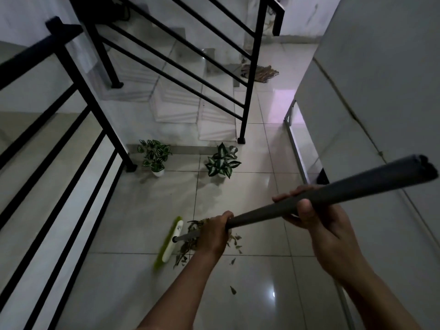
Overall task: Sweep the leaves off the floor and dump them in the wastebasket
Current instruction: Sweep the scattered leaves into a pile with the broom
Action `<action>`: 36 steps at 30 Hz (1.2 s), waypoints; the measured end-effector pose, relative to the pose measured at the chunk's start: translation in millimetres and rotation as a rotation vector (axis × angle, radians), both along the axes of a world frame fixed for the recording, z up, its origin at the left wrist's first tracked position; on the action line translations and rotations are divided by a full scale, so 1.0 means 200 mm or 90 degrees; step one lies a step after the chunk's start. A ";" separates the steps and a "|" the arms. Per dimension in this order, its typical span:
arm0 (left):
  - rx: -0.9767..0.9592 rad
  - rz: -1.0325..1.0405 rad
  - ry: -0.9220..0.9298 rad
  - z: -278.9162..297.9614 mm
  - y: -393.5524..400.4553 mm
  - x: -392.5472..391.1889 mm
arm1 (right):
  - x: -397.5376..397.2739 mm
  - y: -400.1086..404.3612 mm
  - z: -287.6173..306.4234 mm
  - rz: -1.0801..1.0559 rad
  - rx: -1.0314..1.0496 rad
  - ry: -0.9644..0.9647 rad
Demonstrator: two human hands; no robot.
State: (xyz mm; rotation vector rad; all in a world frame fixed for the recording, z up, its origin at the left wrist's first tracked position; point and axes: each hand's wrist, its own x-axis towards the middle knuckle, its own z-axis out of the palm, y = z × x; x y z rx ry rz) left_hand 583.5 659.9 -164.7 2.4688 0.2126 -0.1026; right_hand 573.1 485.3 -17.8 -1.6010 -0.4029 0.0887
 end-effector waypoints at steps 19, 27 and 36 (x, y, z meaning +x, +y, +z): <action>-0.073 0.083 0.032 -0.09 -0.13 -0.23 | -0.09 -0.09 -0.10 -0.012 0.035 0.068; -0.067 0.057 -0.047 -0.05 -0.24 -0.09 | -0.01 -0.16 0.03 0.012 0.007 0.017; -0.013 0.051 -0.101 0.06 -0.19 -0.08 | 0.04 -0.16 0.13 0.022 0.049 -0.042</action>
